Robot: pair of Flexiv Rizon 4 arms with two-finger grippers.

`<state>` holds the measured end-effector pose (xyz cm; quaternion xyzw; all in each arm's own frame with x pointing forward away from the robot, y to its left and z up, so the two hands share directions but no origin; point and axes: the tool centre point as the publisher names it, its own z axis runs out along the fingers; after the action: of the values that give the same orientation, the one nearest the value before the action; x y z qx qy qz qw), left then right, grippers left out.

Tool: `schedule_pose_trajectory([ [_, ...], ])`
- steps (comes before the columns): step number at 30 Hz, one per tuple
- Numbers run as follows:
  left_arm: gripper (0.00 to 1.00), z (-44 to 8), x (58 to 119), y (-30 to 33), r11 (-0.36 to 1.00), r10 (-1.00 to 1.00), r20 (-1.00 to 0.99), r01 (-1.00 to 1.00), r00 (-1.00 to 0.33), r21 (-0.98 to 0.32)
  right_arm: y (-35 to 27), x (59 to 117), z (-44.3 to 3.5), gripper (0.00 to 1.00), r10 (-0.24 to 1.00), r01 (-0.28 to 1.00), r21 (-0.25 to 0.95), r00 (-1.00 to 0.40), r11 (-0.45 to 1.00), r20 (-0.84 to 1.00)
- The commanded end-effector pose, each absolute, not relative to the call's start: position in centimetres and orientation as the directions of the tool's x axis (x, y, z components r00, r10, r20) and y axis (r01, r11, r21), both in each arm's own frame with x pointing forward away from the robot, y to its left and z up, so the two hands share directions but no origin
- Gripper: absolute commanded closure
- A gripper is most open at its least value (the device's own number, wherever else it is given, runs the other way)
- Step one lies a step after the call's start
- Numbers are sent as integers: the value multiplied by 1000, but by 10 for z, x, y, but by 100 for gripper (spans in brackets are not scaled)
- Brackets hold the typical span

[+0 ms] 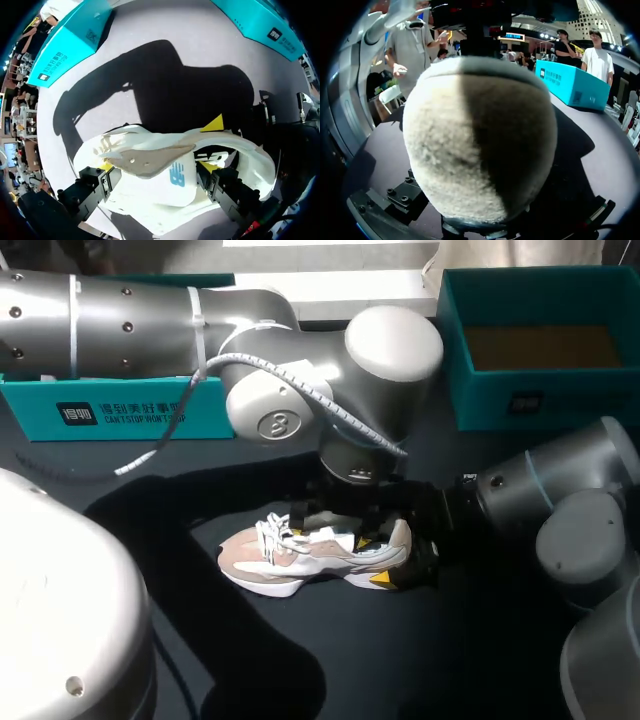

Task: Take the shoe out of the shoebox, open the shoe tongue, remove and reinsert the insole, then place the shoe into the shoebox

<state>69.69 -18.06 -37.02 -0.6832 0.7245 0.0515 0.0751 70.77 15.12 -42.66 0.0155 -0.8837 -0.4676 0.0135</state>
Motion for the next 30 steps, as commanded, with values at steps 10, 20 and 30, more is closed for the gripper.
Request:
schedule_pose_trajectory([
  [10,0,-349,692,-146,-19,-979,-202,-999,26,-38,151,706,-431,100,-39,-14,823,-999,568,11],
  [20,93,-331,693,-124,-64,-984,-164,-997,72,-52,151,706,-431,100,-39,-14,823,-999,568,11],
  [30,100,-299,682,-114,-1,-999,-52,-998,4,-57,151,706,-431,100,-39,-14,823,-999,568,11],
])
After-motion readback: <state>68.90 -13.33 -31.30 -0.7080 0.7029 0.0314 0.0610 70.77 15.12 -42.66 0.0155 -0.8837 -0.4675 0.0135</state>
